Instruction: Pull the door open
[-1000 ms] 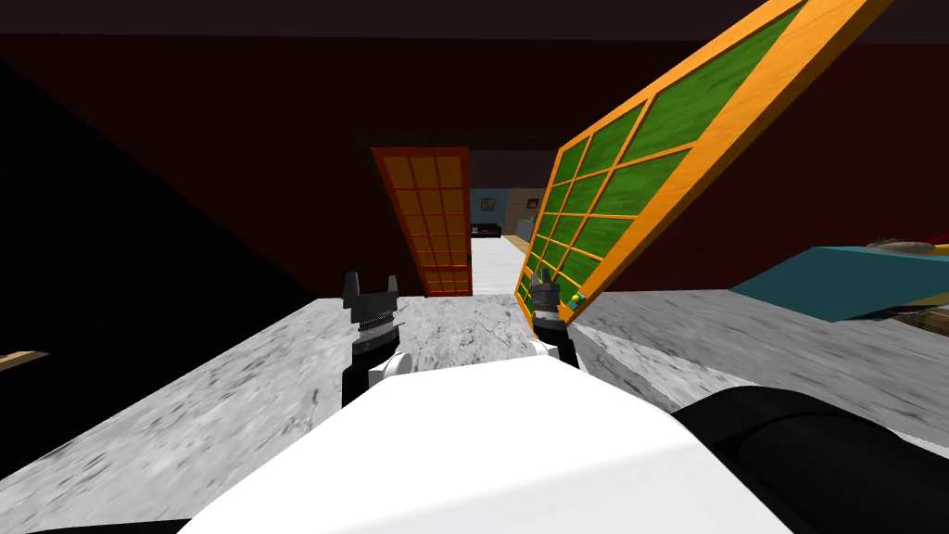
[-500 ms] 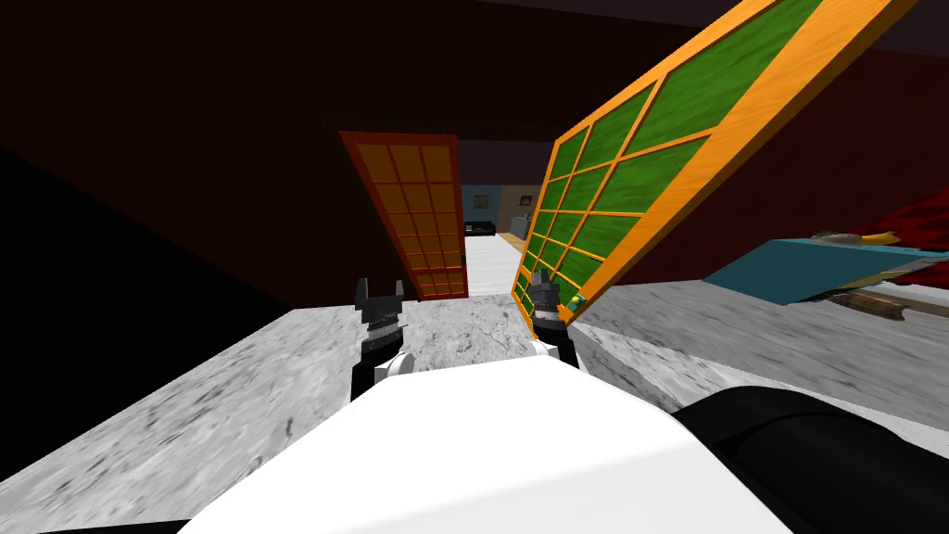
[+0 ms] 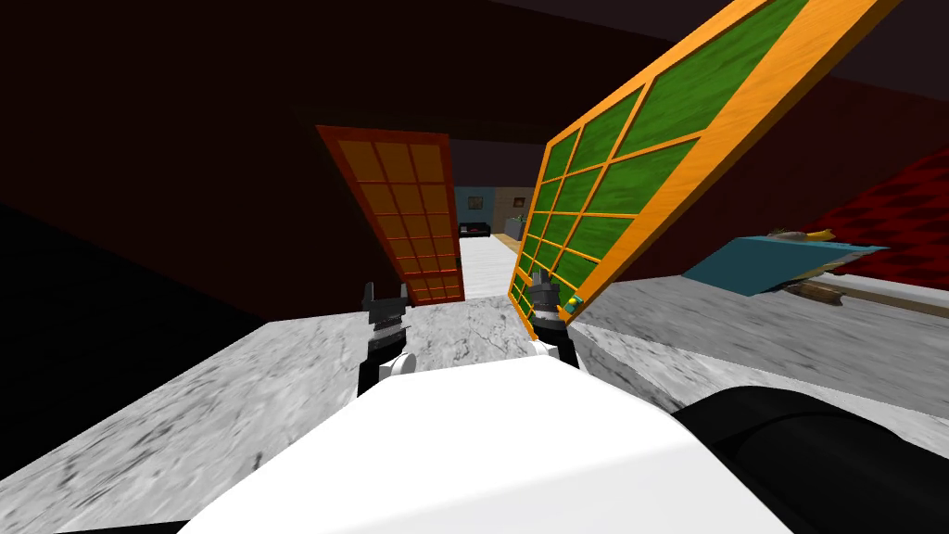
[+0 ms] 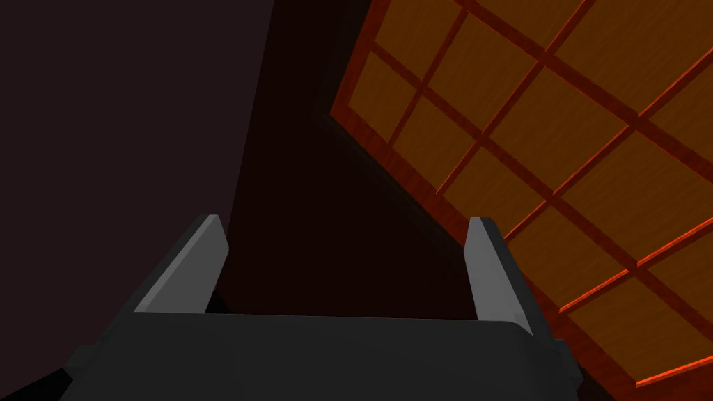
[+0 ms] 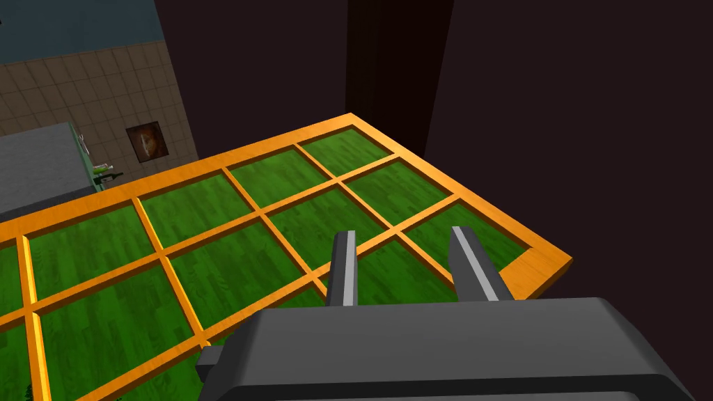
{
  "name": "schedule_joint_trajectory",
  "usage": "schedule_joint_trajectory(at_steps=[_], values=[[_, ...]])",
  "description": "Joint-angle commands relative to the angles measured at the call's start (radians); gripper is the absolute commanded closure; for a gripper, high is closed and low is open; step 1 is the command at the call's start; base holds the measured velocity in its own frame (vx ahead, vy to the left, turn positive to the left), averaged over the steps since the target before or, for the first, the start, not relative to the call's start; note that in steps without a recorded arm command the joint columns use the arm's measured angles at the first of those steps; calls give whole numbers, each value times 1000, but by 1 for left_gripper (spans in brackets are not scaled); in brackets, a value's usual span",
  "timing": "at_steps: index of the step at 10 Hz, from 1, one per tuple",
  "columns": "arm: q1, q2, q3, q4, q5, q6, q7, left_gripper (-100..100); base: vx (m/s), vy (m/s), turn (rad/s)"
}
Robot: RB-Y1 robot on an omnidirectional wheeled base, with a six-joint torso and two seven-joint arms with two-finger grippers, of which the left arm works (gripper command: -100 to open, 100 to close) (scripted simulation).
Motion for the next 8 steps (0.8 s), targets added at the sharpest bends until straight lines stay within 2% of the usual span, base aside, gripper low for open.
schedule_joint_trajectory(at_steps=[1, 8], values=[[-2, 7, -3, 32, 18, -14, 25, -100, 91, -16, -98], [-33, 36, -6, 174, 102, -53, 130, -100, 102, -4, -113]])
